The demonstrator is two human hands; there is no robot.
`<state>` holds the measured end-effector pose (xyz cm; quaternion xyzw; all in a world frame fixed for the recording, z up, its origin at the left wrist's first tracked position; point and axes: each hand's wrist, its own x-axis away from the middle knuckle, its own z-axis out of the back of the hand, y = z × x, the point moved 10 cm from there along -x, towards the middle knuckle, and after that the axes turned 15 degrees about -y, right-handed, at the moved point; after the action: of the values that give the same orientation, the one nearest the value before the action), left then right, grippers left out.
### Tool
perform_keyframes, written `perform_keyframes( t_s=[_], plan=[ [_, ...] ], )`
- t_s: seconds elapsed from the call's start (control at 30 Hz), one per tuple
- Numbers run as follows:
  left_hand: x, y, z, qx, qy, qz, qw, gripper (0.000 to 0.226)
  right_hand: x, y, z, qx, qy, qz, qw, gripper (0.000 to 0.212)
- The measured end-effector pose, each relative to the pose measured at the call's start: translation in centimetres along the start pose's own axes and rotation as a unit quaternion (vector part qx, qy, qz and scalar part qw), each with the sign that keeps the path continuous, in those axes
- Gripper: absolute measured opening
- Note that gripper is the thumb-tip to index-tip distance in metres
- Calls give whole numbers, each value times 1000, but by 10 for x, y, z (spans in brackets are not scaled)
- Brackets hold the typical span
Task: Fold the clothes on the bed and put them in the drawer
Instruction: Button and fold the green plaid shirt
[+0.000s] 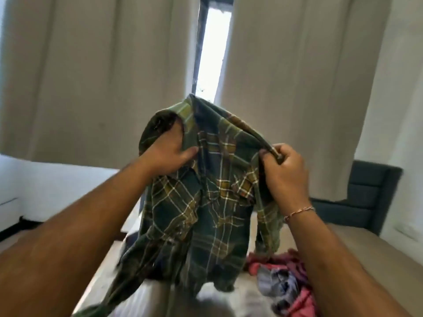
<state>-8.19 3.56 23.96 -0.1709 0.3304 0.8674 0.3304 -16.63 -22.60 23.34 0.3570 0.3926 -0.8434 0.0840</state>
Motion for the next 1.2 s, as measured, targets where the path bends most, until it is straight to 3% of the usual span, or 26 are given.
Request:
perform_keyframes(
  t_s=[0.07, 0.13, 0.23, 0.27, 0.33, 0.37, 0.47, 0.57, 0.63, 0.7, 0.77, 0.8, 0.87, 0.93, 0.97, 1.0, 1.07, 1.13, 1.2],
  plan=[
    [51, -62, -29, 26, 22, 63, 997, 75, 47, 14, -49, 18, -45, 5, 999, 17],
    [123, -142, -74, 37, 24, 195, 980, 57, 104, 49, -126, 38, -133, -40, 990, 22],
    [273, -261, -159, 83, 28, 469, 879, 28, 227, 112, -261, 29, -329, -163, 930, 29],
    [322, -275, -196, 158, 34, 511, 844, 19, 272, 126, -296, 7, -377, -206, 903, 29],
    [396, -277, -273, 311, 17, 560, 768, 23, 351, 135, -352, -48, -438, -249, 862, 29],
    [421, -274, -307, 364, -8, 566, 740, 31, 379, 130, -368, -88, -453, -258, 849, 31],
    [449, -265, -343, 402, -15, 555, 728, 41, 421, 112, -391, -148, -482, -248, 827, 24],
    [447, -259, -346, 475, 35, 554, 683, 16, 397, 124, -361, -37, -408, -168, 897, 27],
    [438, -254, -353, 477, 14, 561, 676, 12, 370, 141, -335, 103, -359, -72, 925, 40],
    [435, -254, -355, 449, 17, 570, 688, 13, 362, 177, -330, 256, -435, -60, 861, 60],
    [431, -252, -354, 460, 61, 562, 685, 13, 374, 209, -330, 347, -530, -82, 770, 56],
    [432, -253, -357, 492, 102, 555, 663, 17, 383, 209, -330, 359, -545, -70, 754, 41],
    [436, -254, -351, 555, 195, 546, 597, 17, 393, 188, -337, 348, -540, -25, 766, 19],
    [438, -259, -332, 584, 251, 528, 563, 15, 402, 163, -344, 292, -551, -24, 781, 20],
    [441, -265, -321, 575, 251, 526, 574, 14, 408, 154, -351, 248, -557, -35, 792, 22],
    [441, -271, -309, 542, 218, 531, 614, 13, 412, 148, -356, 206, -556, -54, 803, 22],
    [435, -271, -291, 407, 105, 535, 733, 8, 429, 135, -371, 129, -586, -102, 794, 18],
    [414, -256, -284, 174, -31, 485, 857, 14, 460, 120, -388, 7, -655, -164, 737, 15],
    [385, -224, -289, 97, -53, 361, 926, 20, 481, 115, -391, -60, -709, -205, 672, 18]
  ],
)
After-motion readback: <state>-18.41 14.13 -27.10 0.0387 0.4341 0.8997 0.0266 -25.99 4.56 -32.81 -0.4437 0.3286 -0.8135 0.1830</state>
